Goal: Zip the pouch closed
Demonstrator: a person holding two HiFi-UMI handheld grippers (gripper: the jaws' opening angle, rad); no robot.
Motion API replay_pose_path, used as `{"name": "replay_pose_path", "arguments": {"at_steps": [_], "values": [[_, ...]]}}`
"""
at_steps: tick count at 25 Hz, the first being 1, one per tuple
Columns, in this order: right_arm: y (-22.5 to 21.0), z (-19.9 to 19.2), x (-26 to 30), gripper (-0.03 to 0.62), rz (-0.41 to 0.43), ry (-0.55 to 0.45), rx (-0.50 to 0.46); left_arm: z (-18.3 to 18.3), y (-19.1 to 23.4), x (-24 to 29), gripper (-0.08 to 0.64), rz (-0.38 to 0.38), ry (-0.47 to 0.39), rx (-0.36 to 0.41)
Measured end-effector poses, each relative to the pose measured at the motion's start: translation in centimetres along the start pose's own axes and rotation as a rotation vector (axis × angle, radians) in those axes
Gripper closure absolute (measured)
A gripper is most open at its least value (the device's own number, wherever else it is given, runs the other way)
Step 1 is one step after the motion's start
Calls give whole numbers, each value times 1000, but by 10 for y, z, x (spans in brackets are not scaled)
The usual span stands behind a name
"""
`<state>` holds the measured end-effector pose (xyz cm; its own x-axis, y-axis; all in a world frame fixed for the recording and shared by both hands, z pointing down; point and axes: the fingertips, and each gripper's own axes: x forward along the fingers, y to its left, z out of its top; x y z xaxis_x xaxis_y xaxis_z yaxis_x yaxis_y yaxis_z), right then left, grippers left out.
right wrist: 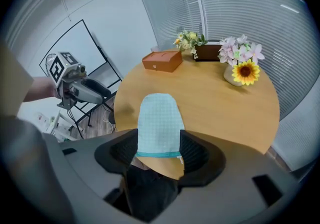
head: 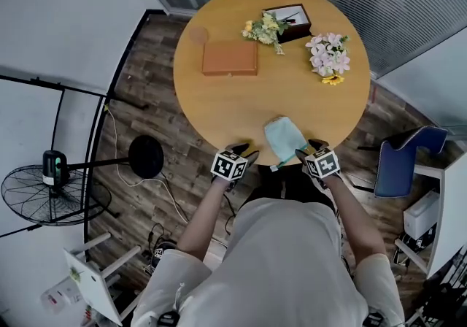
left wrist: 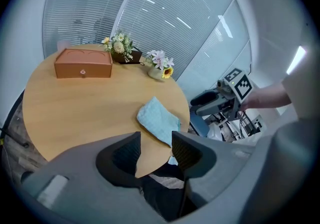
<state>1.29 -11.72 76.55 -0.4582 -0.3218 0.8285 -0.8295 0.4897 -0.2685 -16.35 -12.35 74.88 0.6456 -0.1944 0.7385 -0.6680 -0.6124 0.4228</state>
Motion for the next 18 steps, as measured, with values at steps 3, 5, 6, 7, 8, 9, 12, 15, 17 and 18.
{"name": "replay_pose_path", "arguments": {"at_steps": [3, 5, 6, 7, 8, 9, 12, 15, 17, 18], "values": [[3, 5, -15, 342, -5, -48, -16, 7, -8, -5, 371, 8, -28, 19], [7, 10, -28, 344, 2, -83, -31, 15, -16, -12, 371, 17, -68, 29], [9, 13, -36, 344, 7, -99, -42, 20, -21, -17, 371, 22, -89, 33], [10, 15, -44, 345, 11, -115, -53, 25, -27, -22, 371, 28, -111, 37], [11, 18, -53, 345, 14, -130, -65, 31, -33, -27, 371, 35, -133, 42], [11, 20, -62, 347, 16, -143, -78, 36, -40, -32, 371, 44, -156, 46], [9, 23, -91, 365, 0, -179, -116, 51, -62, -49, 371, 74, -222, 55], [9, 23, -128, 408, -20, -232, -140, 57, -89, -67, 371, 109, -279, 57], [10, 24, -152, 422, -15, -281, -151, 59, -110, -76, 371, 127, -319, 58], [10, 24, -164, 433, -13, -305, -157, 61, -120, -80, 373, 135, -337, 58]]}}
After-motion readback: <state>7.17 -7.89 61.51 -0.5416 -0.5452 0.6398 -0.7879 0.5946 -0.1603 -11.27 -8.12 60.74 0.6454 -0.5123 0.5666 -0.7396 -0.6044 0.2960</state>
